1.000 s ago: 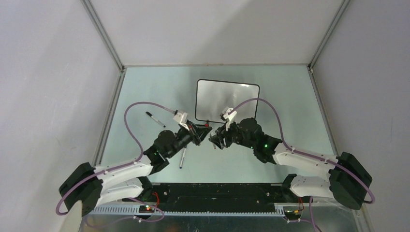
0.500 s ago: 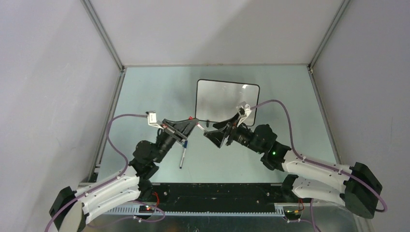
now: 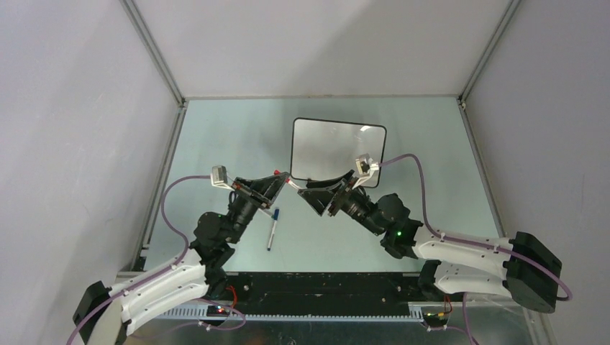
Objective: Write a sentence on the whiteboard
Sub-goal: Open the pen cap from the whiteboard marker.
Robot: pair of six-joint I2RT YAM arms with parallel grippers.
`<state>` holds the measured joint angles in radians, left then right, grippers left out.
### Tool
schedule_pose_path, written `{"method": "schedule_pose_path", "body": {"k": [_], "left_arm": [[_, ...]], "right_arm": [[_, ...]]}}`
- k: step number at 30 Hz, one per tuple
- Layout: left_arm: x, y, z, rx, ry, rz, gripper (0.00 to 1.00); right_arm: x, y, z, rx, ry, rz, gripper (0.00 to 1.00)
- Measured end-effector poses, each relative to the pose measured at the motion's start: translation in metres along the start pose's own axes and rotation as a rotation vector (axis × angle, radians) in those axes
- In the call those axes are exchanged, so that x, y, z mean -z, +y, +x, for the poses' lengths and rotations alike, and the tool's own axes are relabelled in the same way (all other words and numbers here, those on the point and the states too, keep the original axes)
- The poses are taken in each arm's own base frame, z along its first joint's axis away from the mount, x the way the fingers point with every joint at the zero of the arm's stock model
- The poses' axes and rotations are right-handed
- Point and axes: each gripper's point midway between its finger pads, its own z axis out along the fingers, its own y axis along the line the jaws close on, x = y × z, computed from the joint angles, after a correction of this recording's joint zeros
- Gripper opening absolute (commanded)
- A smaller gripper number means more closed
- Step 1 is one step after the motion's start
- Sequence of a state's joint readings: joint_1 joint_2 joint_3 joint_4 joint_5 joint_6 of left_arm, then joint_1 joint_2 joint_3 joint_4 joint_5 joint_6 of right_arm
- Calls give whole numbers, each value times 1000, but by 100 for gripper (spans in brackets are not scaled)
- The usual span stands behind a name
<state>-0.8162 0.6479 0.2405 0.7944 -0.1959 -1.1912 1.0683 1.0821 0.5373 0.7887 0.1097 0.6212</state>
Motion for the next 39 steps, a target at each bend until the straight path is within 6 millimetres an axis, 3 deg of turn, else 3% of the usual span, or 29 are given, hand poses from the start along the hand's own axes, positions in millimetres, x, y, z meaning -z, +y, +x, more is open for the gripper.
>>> {"method": "schedule_pose_path", "body": {"k": [3,10,18,20,23,30,34,35,39], "left_arm": [[-1,-2,1,26,-2,7,0],[-3,-1,4,50,2,3,0],[-4,2,6,58,2,-10,0],[-4,2,6,59,-2,-11,0],[-3,0,5,62,-7,-7,0],[0,1,1,62,-22,-23,0],[12,2,4,51,19,-52,0],[15,5,1,44,9,-69,0],[26,21,-55,-28,-200,-160,0]], "right_arm": [[-1,2,-1,-3,-13,0,52],[-1,5,-3,11,-32,0,36],[-7,11,-1,38,-28,-15,28],[-8,12,-1,46,-29,-17,21],[-9,11,-1,56,-28,-15,0],[-9,11,1,59,-16,-7,0],[-2,11,8,61,34,4,0],[2,12,10,62,48,5,0],[26,-3,3,67,47,62,0]]}}
